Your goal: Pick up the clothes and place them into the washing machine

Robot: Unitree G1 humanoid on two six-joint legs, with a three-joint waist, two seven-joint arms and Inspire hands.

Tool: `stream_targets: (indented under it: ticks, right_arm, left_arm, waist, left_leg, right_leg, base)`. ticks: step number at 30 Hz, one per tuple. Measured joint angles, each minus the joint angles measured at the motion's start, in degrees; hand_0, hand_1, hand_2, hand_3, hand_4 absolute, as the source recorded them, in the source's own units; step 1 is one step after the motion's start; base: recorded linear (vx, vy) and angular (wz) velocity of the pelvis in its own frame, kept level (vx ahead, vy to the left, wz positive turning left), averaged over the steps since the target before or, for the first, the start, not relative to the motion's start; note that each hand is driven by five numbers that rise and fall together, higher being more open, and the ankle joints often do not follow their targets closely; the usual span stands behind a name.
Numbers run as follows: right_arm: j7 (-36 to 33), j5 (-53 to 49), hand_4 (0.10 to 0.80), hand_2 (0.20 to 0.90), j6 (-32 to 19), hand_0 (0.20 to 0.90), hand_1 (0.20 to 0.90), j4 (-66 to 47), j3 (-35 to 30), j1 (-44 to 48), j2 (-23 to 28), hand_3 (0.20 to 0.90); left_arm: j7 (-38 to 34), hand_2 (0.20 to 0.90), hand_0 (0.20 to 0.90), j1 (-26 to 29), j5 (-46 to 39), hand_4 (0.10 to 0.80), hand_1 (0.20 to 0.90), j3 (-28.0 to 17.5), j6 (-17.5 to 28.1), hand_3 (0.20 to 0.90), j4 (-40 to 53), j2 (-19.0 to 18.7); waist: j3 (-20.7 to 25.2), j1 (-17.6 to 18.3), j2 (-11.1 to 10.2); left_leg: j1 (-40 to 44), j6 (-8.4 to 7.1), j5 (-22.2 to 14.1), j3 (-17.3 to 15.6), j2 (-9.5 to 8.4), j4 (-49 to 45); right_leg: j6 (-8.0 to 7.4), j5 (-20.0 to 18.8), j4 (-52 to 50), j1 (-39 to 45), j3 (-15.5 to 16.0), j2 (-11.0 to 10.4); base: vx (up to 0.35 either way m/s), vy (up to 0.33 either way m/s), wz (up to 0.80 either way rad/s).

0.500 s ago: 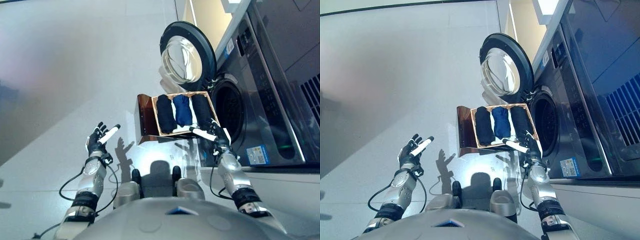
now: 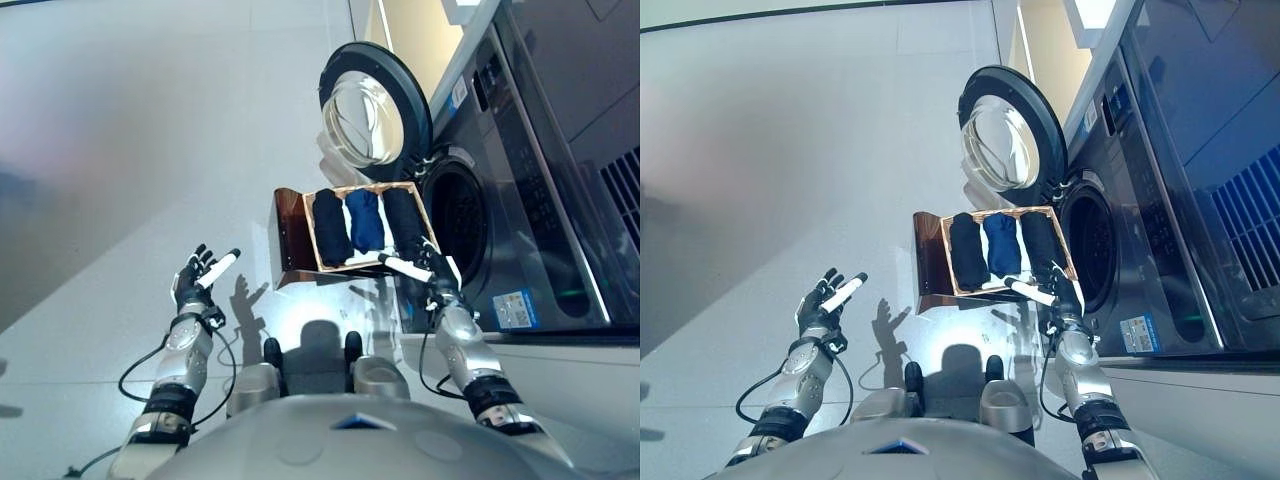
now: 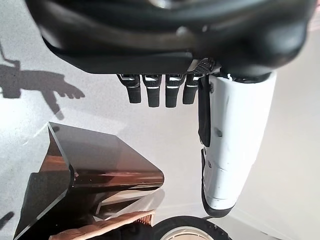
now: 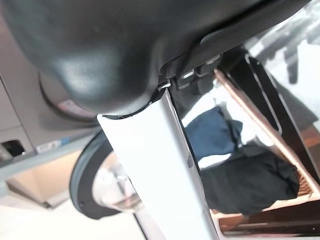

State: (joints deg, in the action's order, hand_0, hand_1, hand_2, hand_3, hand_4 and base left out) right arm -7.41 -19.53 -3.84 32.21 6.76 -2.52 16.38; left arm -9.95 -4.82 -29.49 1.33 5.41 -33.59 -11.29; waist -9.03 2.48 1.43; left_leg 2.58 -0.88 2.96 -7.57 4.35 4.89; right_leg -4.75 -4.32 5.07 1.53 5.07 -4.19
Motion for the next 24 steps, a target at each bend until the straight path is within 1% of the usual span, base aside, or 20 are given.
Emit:
stream_targets:
  ticks: [19,20,24]
  right_arm:
    - [0.05,-0.04,0.800,0.900,0.15,0.900,0.900,-0.03,0.08,-0.02,-0.89,0.900]
    - [0.04,-0.04,0.800,0.900,0.17,0.900,0.900,-0.02,0.08,-0.03,-0.89,0.900]
    - [0.06,-0.04,0.800,0.900,0.19,0.900,0.900,-0.02,0.11,-0.02,-0.92,0.900]
  left_arm:
    - [0.02,0.900,0.900,0.05,-0.02,0.800,0.900,-0.01,-0.04,0.900,0.05,-0.03]
    - [0.02,0.900,0.900,0.02,-0.02,0.800,0.900,0.00,-0.08,0.900,0.05,-0.02]
    - [0.01,0.900,0.900,0.07,-0.03,0.800,0.900,-0.01,-0.09,0.900,0.05,-0.03]
  waist:
    - [0.21,-0.09,-0.48]
    - [0.19,-0.07,-0.53]
    - [0.19,-0.08,-0.56]
  left_leg:
    - [-0.63,0.14,-0.35,-0.68,-0.14,0.01]
    - [-0.72,0.15,-0.34,-0.68,-0.16,0.00]
    - [-0.73,0.21,-0.40,-0.67,-0.21,0.00]
  right_leg:
    - [0.00,-0.08,-0.02,-1.07,-1.02,-0.09]
    - [0.21,-0.25,-0.03,-1.15,-1.01,-0.11]
    - [0.25,-0.28,-0.04,-1.14,-0.98,-0.15]
  base:
    - [0.008,0.023,-0.01]
    - [0.000,0.000,0.00]
    - [0.017,0.008,0.00]
